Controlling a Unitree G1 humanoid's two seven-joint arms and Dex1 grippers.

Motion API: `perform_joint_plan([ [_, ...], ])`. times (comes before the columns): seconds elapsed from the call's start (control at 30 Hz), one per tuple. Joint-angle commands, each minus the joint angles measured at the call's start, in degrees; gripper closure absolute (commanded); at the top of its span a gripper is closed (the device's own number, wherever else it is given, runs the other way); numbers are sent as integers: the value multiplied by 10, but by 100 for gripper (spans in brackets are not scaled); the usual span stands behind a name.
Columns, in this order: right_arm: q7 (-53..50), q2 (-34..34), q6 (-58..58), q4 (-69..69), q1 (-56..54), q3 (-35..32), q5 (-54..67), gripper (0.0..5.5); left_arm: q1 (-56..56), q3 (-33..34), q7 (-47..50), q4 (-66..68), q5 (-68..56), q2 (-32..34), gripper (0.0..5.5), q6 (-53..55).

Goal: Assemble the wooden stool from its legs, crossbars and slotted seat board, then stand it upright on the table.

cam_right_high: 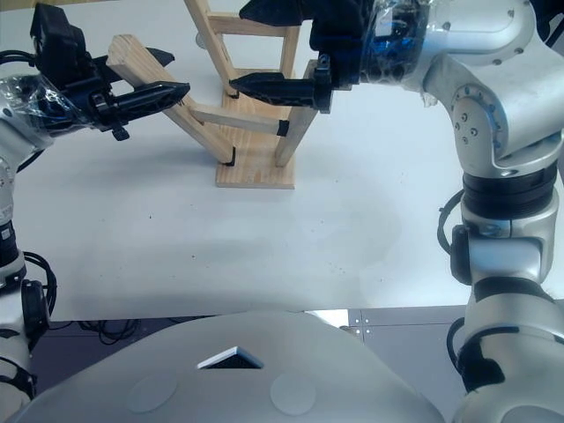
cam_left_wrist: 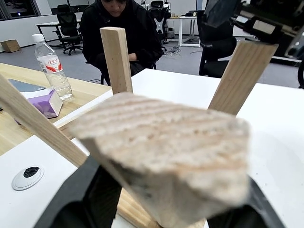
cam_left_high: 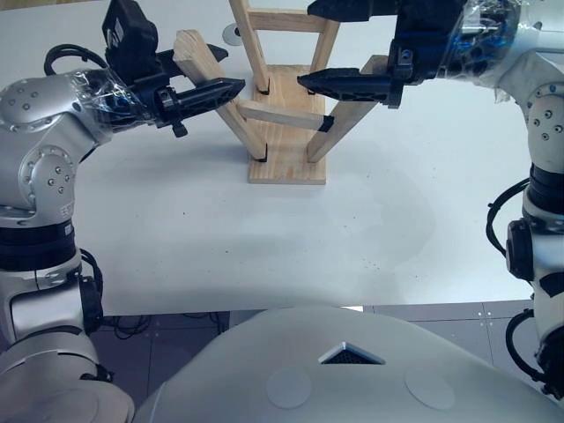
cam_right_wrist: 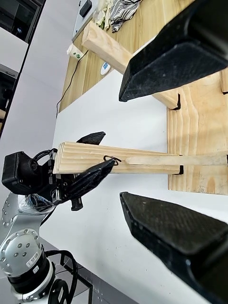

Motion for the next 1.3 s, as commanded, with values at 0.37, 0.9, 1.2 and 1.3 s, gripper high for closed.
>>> perform_joint_plan([
  [0.37,-146,115,183,65,-74,-176,215,198,-11,-37,9,-14,13,-13,336,29],
  [0.9,-486,89,246,-211,2,68,-34,431,11,61,103,-70,-58,-52,338,84],
  [1.2,-449,105,267,-228,64,149,-55,549,14,44,108,-74,-59,-51,338,99],
  [1.3,-444,109,269,-225,78,167,-63,549,16,43,110,-79,-66,-54,338,105],
])
